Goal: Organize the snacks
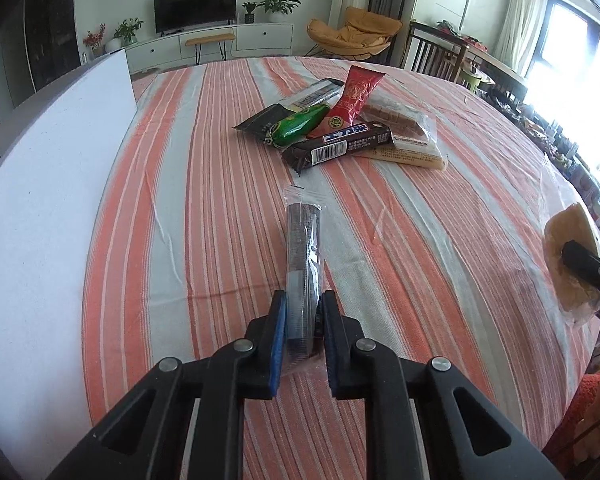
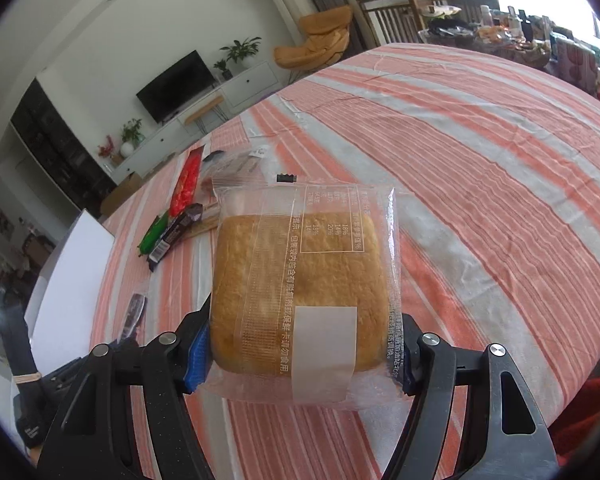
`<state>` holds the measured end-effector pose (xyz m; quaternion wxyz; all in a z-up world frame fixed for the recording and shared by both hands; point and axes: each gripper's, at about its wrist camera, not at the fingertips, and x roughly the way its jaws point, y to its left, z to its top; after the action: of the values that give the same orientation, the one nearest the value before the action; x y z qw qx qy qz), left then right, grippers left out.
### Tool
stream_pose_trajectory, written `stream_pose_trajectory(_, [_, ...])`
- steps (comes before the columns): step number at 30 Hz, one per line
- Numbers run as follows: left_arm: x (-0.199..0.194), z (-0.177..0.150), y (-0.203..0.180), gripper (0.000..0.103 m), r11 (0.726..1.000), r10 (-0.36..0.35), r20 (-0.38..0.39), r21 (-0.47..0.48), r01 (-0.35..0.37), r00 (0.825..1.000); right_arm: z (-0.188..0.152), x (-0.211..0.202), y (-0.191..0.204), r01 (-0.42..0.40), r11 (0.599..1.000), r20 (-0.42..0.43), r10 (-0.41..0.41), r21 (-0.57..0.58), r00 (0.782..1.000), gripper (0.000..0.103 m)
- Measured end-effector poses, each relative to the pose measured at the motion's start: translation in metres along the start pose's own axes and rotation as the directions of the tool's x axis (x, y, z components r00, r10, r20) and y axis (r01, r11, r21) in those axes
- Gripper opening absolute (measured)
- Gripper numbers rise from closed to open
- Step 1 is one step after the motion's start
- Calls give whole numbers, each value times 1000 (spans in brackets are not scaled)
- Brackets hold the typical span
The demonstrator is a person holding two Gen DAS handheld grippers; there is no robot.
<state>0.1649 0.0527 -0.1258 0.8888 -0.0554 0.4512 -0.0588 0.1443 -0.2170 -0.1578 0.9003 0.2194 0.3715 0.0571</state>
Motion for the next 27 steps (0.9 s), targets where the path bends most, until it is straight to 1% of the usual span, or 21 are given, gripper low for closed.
stream_pose_trajectory(1, [-7,-2,3,16,999,-25,10,-29,25,1000,1,-2,3,-17,1000,8,17,-8,1000,72])
stream_pose_trajectory(2, [-13,-4,5,16,998,-42,22,-51,43,999,2,-3,5,-13,1000,21,13,-27,1000,72])
stream_pose_trajectory(4, [-27,-7,6,16,994,-69,46,-84,73,997,1,-3,8,-19,999,22,20,-37,1000,72])
stream_pose_trajectory(8, [-55,-10,2,16,985,-135,56,-104,140,989,0,0,9,-21,999,7,21,-46,1000,72])
stream_pose_trajectory(12, [-101,-11,-2,16,968,-223,101,-92,232,970,-1,-1,15,-18,996,3,19,-85,1000,72])
stream_pose_trajectory(14, [-130,-11,4,16,958,-259,131,-92,272,957,-3,-6,25,-20,991,10,21,-129,1000,72])
stream_pose_trajectory(16, [-162,-10,19,16,952,-270,179,-98,290,946,-5,-14,42,-44,982,17,48,-183,999,72])
stream_pose_trajectory(17, [-178,-9,29,16,953,-259,208,-104,284,943,-7,-19,55,-77,976,15,81,-204,997,72])
stream_pose_trajectory(19, [-209,-10,54,16,963,-197,270,-127,238,942,-10,-30,89,-161,954,-5,166,-254,986,72])
stream_pose_trajectory(20, [-222,-11,70,16,968,-152,294,-147,202,944,-11,-36,111,-211,935,-20,214,-285,977,72])
stream_pose_trajectory(21, [-232,-12,86,16,971,-104,310,-173,164,945,-12,-42,136,-267,909,-39,269,-319,962,72])
stream_pose_trajectory(23, [-246,-16,123,16,967,14,333,-245,73,943,-16,-55,190,-380,838,-93,374,-391,923,72])
stream_pose_trajectory(24, [-250,-19,140,16,958,76,324,-285,21,943,-18,-60,217,-430,799,-128,417,-421,900,72])
stream_pose_trajectory(25, [-250,-24,157,17,944,139,302,-327,-34,943,-23,-61,248,-483,753,-176,455,-447,873,73])
stream_pose_trajectory(26, [-250,-28,171,17,927,197,282,-365,-86,939,-26,-57,278,-529,711,-237,476,-463,847,74])
stream_pose_trajectory(27, [-248,-32,184,21,906,264,256,-397,-148,930,-30,-49,306,-568,677,-308,477,-468,823,75])
